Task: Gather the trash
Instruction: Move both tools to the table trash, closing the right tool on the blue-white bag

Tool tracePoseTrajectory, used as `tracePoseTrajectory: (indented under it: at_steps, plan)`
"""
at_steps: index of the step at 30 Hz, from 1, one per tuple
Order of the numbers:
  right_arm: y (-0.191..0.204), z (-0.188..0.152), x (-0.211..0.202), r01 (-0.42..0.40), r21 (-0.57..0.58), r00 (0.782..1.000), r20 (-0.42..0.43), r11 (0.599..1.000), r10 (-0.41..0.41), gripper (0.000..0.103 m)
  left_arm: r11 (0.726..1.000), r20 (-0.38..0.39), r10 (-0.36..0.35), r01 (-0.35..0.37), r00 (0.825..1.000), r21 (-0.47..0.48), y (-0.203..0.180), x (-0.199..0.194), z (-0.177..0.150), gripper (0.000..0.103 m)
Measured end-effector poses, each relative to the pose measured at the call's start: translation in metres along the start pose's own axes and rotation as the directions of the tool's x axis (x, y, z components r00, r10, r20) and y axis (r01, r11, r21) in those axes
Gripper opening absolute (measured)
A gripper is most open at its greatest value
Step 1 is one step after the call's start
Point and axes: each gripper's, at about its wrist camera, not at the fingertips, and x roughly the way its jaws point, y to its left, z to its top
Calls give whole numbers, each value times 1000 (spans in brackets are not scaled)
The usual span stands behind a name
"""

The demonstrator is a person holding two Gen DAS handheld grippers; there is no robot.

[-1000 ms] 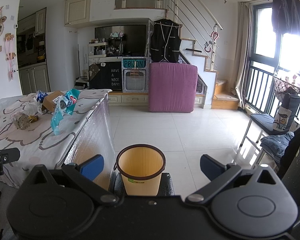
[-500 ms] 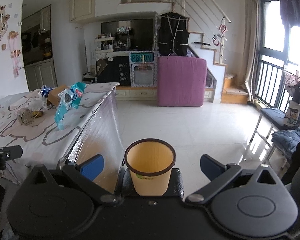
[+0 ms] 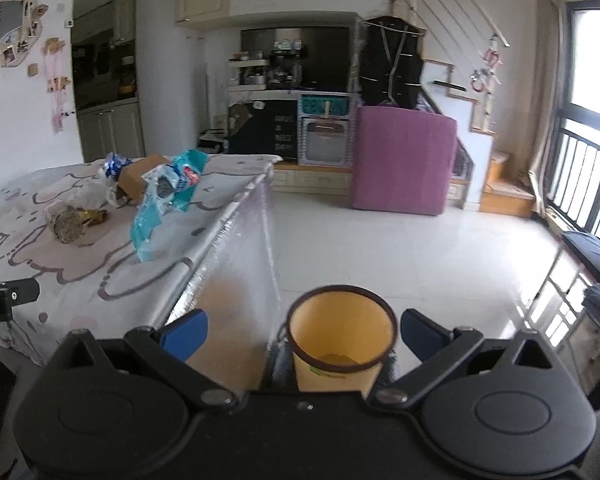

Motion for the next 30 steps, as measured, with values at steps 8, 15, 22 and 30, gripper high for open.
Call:
tracePoseTrajectory:
  at_steps: [8,15,22,30]
  plan:
    - [28,27,57,-128,34,990,57,991,126,103,997,16,69,-68,998,-44,34,46,20,103]
    - [63,47,109,-159,48,983,95,986,154,103,988,21,131,-129,991,-88,65,89,34,103]
    - [101,58,164,-221,57,974,53,974,218,103,967,-6,82,-81,997,-241,98,139,45,103]
    - [134,61,198,-274,161,962,59,948,268,90,888,20,96,-77,995,-453,124,180,56,103]
